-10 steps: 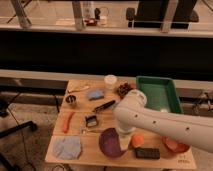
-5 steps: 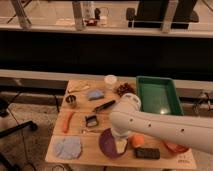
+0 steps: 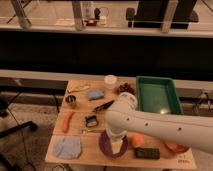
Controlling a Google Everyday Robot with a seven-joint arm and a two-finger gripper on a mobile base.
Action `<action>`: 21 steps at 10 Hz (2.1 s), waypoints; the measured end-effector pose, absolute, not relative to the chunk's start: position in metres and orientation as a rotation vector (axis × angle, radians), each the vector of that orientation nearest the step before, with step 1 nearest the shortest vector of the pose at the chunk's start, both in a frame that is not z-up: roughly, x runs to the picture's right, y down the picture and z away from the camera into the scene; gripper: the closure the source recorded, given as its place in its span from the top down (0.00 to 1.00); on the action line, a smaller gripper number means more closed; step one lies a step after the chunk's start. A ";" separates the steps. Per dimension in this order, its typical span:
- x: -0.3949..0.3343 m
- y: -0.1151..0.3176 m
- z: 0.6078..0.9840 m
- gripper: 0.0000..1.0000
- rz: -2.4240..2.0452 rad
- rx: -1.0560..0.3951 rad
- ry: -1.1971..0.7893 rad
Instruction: Wipe tray with towel
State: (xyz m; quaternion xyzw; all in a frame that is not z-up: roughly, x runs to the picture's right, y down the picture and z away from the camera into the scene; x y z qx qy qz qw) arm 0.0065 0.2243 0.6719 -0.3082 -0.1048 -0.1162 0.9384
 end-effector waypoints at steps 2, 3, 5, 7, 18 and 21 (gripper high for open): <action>-0.033 0.227 0.664 0.80 -0.268 -0.630 -0.258; -0.064 0.230 0.658 0.80 -0.297 -0.630 -0.294; -0.114 0.237 0.648 0.80 -0.349 -0.627 -0.356; -0.165 0.246 0.640 0.80 -0.403 -0.619 -0.424; -0.282 0.296 0.680 0.80 -0.531 -0.612 -0.619; -0.286 0.300 0.693 0.80 -0.538 -0.611 -0.605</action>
